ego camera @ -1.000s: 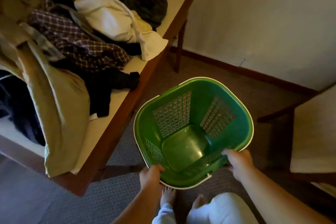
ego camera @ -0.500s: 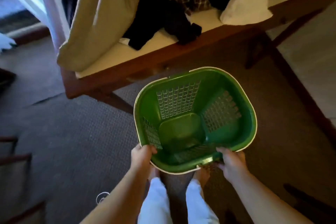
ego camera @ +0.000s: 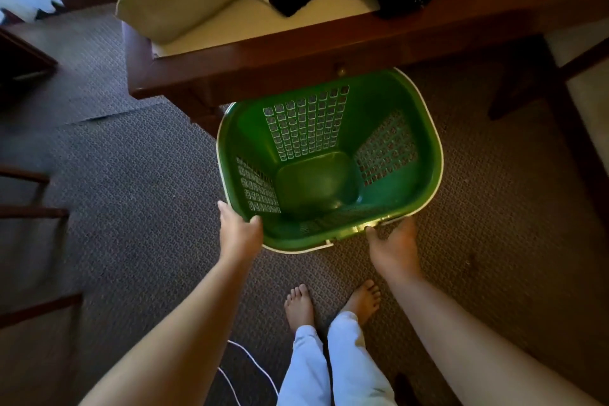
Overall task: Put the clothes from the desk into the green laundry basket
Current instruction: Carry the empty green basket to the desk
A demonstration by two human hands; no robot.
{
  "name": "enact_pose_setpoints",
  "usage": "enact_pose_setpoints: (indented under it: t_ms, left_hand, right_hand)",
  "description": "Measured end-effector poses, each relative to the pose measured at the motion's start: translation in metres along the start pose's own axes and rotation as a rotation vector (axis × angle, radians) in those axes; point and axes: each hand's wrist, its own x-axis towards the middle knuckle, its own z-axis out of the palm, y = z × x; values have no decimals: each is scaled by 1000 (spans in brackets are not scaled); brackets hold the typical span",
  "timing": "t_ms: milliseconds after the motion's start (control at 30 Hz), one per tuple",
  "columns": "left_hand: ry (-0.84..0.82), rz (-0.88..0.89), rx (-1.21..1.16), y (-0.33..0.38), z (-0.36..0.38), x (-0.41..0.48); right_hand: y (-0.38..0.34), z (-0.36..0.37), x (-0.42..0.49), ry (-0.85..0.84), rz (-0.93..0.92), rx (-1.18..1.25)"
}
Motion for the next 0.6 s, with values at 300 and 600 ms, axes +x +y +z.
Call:
enact_pose_setpoints:
  t_ms: [300,600]
  left_hand:
    - [-320,841,980,-19,38,-42]
    - [-262,826,987,-39,43,-54]
  right_hand:
    - [7,10,4,-285,-758,-1161]
    - [13,9,1,-217,-779,-1225]
